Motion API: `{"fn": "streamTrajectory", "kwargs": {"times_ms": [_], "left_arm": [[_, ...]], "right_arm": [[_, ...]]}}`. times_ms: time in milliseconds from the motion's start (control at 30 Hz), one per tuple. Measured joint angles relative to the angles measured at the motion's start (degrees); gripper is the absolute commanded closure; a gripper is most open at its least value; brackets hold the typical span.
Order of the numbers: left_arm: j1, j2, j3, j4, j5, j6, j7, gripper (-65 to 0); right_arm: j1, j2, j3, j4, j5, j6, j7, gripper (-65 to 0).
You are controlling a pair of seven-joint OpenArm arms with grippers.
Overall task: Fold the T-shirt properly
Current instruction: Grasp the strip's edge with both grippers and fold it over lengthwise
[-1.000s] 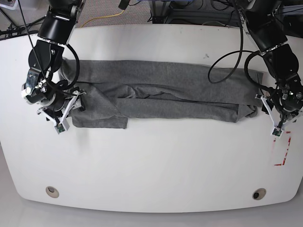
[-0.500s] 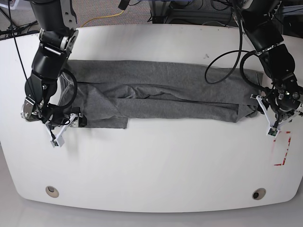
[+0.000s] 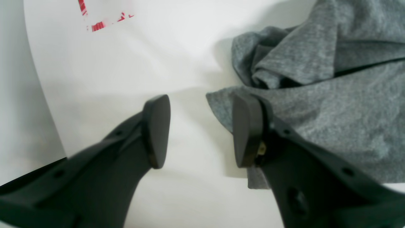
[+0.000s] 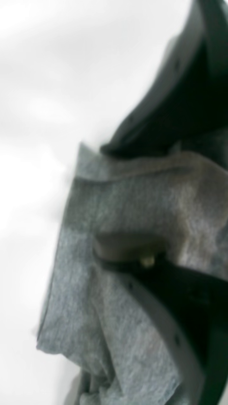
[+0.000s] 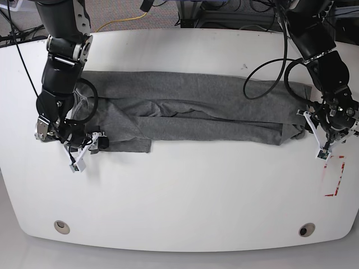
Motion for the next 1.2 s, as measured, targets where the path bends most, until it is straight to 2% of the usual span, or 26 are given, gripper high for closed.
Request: {"fn": "streamTrajectory", "kwargs": {"times_ms": [67, 100, 167, 367, 500, 733, 967, 1200], "left_arm": [[-0.20, 0.07, 0.00, 0.00, 0.04, -0.02, 0.00, -30.0], [-0.59, 0.13, 0.00, 0.00, 0.04, -0.02, 0.00, -30.1], [-1.68, 0.52, 0.00, -0.02, 0.04, 0.00, 0.02, -30.8], [-5.57, 1.90, 0.04, -2.86, -0.04, -0.02, -0.02, -45.4], [-8.20, 3.52, -0.31, -4.48, 0.37, 5.73, 0.15, -52.5], [-10.88, 6.40, 0.07, -8.39, -0.17, 6.69, 0.00, -52.9], [-10.73, 7.08, 0.24, -13.20, -0.11, 6.64, 0.07, -52.8], [-6.67, 6.49, 9.60, -12.96, -0.39, 6.67, -0.22, -52.6]], "right_arm": [[0.04, 0.07, 0.07, 0.00, 0.07, 0.00, 0.02, -4.6], [0.07, 0.09, 0.20, 0.02, 0.07, -0.02, 0.04, -3.2], [0.11, 0.17, 0.20, 0.04, 0.07, -0.02, 0.07, -3.5], [0.09, 0.20, 0.13, 1.11, -0.04, 0.00, -0.15, 0.0], [-0.07, 0.17, -0.04, 5.25, -0.07, -0.02, -0.44, 0.0], [-0.26, 0.26, -0.11, 6.82, 0.31, 0.00, -2.71, 0.0], [-0.24, 0.09, 0.00, 6.86, 0.31, 0.02, -2.82, 0.0], [-1.68, 0.24, 0.11, 6.86, 0.39, 0.02, -3.02, 0.0]]}}
